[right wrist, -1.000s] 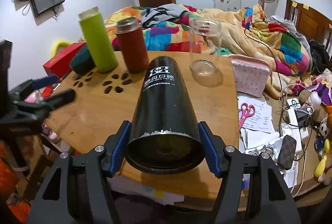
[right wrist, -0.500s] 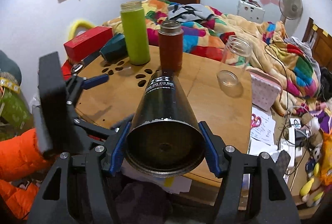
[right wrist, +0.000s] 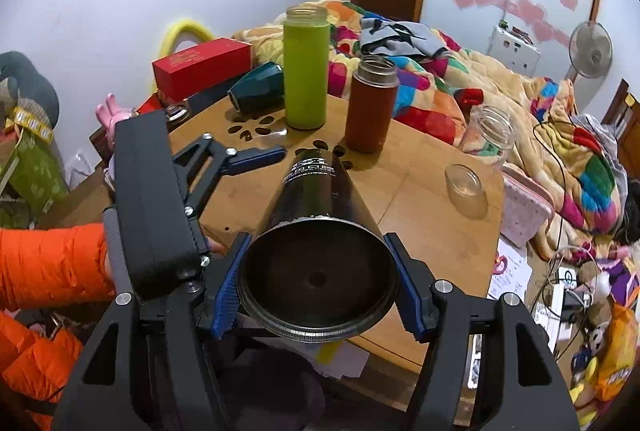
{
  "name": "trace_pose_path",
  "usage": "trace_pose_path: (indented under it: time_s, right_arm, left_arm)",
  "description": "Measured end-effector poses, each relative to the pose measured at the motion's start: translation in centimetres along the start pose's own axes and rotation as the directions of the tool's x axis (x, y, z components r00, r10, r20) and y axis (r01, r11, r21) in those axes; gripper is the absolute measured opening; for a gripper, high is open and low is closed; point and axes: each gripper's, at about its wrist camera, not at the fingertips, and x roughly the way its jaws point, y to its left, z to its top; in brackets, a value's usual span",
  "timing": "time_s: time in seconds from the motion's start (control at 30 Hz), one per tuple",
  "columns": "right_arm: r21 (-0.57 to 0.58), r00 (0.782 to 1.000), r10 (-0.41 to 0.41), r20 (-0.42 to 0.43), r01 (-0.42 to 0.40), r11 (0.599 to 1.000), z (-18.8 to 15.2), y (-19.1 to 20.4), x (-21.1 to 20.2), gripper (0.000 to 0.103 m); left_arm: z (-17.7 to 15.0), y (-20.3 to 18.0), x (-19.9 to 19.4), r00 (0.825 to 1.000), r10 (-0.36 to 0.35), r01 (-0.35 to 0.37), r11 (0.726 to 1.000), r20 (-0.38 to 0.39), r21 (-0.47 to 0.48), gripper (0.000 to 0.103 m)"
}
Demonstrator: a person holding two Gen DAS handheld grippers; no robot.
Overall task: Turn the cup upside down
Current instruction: 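Lift the black thermos with the right tool, turning its open end toward the left tool, then grasp the thermos base with the left tool while the right tool opens and releases it, then lower the black thermos upright onto the table with the left tool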
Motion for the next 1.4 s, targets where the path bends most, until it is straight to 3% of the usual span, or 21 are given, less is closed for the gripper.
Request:
trace_pose_path:
  time_s: [0.23,0.53,0.87,1.07,1.4]
  right_arm:
    - [-0.064,1.000,0.021,-0.007,-0.022,0.998,0.3,0.5,-0.8,0.062]
    - [-0.043,0.997,0.031,0.074,-0.027,0.999,0.3,0.1,-3.9,0.062]
    - [0.058,0.988,-0.075,0.133,0.068,0.996,0.3,-1.9,-4.6,0.062]
    - [0.109,0.984,-0.105,0.144,0.090,0.990,0.5,-2.5,-3.7,0.062]
    - [0.173,0.969,-0.193,0.154,0.166,0.971,1.0,-3.1,-1.5,0.062]
  left_arm:
    - [0.3,-0.5,-0.9,0.999,-0.037,0.037,0.999,0.021,0.000,0.089]
    - [0.7,0.0,-1.3,1.000,-0.001,0.001,1.000,0.019,-0.018,0.076]
    - [1.5,2.9,-2.2,1.000,-0.004,0.004,0.995,-0.006,-0.102,0.067]
    - [1.7,5.4,-2.2,0.996,-0.069,0.057,0.977,-0.052,-0.207,0.066]
    - [2.8,5.9,-2.2,0.984,-0.099,0.068,0.978,-0.151,-0.198,0.066]
